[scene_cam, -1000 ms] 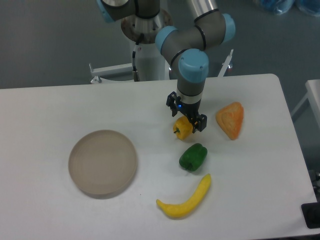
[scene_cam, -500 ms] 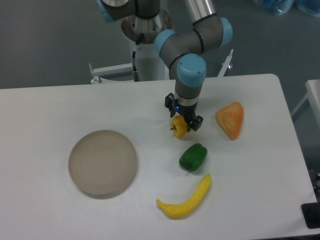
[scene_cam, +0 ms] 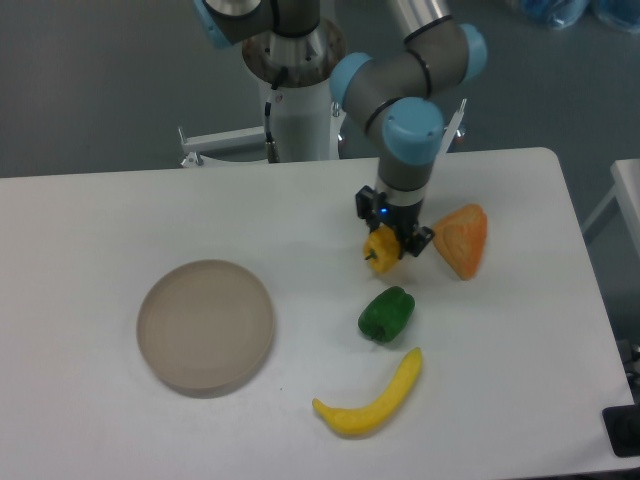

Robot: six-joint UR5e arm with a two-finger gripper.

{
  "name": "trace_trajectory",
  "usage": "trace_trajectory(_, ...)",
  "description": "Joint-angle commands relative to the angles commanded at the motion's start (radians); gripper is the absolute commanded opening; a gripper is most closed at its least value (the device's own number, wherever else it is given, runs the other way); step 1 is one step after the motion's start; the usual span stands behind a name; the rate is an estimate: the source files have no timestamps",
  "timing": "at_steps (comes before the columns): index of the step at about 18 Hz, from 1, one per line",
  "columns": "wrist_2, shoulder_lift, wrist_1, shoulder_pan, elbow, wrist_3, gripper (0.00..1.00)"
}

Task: Pick up the yellow pepper from the table
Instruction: 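Lift the held yellow pepper up and carry it toward the orange wedge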

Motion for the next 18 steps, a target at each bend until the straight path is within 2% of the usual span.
trace_trajectory(5,0.000,0.000,-0.273,0.011,0.218,0.005,0.03)
trace_trajectory(6,-0.003,0.000,-0.287,0.008,0.253,0.005,0.02)
trace_trajectory(9,-0.002,-0.024,-0.273,0.008,0.276,0.018,0.03)
trace_trajectory(10,-0.002,-0.041,-0.273,0.008,0.292,0.075,0.04)
trace_trajectory(16,-0.005,-0.052,-0.267,0.025,0.290,0.207,0.04)
trace_trajectory(18,-0.002,-0.058,-0.254,0.023,0.283,0.215,0.04)
